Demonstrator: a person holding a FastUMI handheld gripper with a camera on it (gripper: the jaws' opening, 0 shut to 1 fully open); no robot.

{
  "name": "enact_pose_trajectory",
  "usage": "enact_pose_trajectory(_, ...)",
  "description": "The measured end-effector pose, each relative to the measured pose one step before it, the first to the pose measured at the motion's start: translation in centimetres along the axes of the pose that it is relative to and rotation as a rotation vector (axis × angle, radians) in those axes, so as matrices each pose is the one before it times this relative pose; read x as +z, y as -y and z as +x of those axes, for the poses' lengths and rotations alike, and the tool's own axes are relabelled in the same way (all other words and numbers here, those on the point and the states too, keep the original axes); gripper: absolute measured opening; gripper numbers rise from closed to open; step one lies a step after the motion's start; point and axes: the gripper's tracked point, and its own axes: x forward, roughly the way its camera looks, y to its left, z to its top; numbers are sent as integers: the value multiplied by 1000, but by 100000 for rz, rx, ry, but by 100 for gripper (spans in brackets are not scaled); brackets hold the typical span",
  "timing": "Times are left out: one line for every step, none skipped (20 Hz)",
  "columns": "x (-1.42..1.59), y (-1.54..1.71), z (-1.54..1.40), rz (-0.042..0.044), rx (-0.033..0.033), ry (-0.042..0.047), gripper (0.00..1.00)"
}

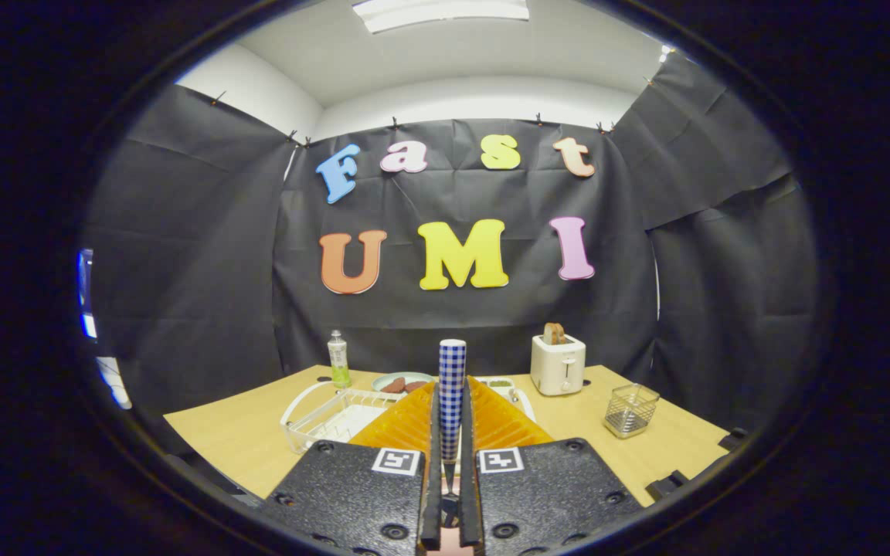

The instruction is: Take the plate from the dish rack, then take the spoon from the basket and place it into the plate.

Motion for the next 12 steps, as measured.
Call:
enact_pose_trajectory(-811, -308, 27, -1301, -862, 1019, 14)
enact_pose_trajectory(-880, -338, 10, -1379, -1083, 1367, 14)
enact_pose_trajectory(-661, -219, 43, -381, -942, 843, 14)
enact_pose_trajectory(-871, -292, 130, 289, -847, 461, 14)
enact_pose_trajectory(-802, -177, 36, 374, -394, -726, 14)
enact_pose_trajectory(-892, -68, 37, 805, -547, -1306, 14)
enact_pose_trajectory(-832, 112, 114, 1381, -616, -1420, 14)
enact_pose_trajectory(-631, 207, 49, 1476, -530, -1195, 14)
enact_pose_trajectory(-578, 90, 77, 1556, -403, -1289, 15)
enact_pose_trajectory(-478, 218, 70, 454, -620, -1113, 16)
enact_pose_trajectory(-350, 115, 2, 308, -9, -1105, 16)
enact_pose_trajectory(-316, 74, -30, 528, 97, -926, 17)
